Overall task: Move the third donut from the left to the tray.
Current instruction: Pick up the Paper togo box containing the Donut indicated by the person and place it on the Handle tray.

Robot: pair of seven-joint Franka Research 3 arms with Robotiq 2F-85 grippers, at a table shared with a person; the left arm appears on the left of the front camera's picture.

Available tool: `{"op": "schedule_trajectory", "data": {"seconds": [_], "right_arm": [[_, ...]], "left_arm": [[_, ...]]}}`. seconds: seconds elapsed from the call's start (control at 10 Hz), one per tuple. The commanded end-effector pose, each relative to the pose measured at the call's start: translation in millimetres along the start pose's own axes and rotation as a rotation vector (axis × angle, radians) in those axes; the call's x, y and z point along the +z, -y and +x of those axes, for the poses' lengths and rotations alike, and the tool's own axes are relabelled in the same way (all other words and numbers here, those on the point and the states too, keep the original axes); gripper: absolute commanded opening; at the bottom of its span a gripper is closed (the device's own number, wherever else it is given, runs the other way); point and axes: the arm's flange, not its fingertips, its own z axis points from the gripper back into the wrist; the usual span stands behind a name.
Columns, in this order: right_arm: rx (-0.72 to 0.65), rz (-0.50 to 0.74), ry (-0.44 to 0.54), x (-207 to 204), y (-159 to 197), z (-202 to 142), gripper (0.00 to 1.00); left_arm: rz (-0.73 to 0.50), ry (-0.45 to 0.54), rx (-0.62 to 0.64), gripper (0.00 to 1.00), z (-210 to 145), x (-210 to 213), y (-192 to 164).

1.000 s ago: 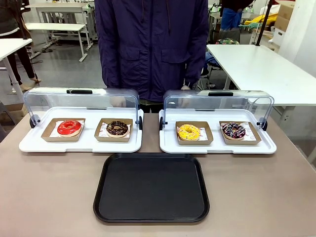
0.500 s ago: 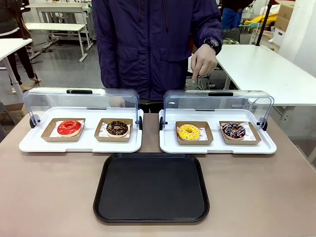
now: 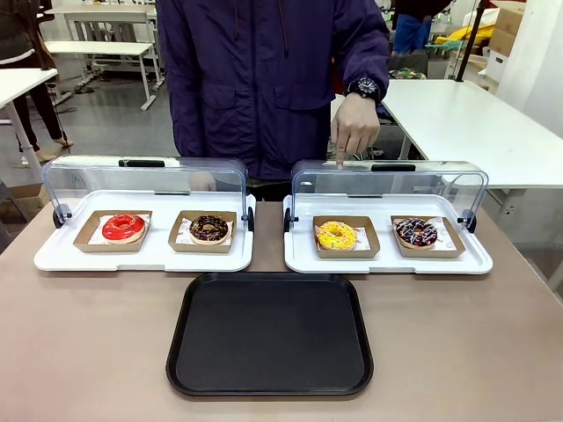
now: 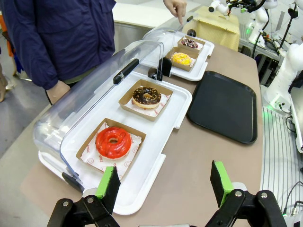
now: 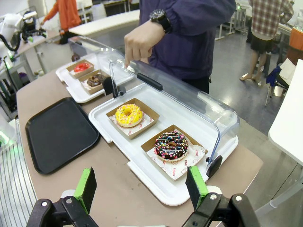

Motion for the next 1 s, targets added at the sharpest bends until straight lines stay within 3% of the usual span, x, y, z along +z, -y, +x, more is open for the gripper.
{"op": "schedule_trajectory", "data": {"seconds": [0.0, 0.9], "right_arm": [[0.024, -0.004, 0.027, -0.8, 2.5, 1.8, 1.00], [0.024, -0.004, 0.027, -0.8, 2.5, 1.8, 1.00]], "left_arm": [[-0.008, 0.007, -0.013, 1.00, 1.5, 1.9, 1.2], [-0.008, 0.007, -0.013, 1.00, 1.5, 1.9, 1.2]]}}
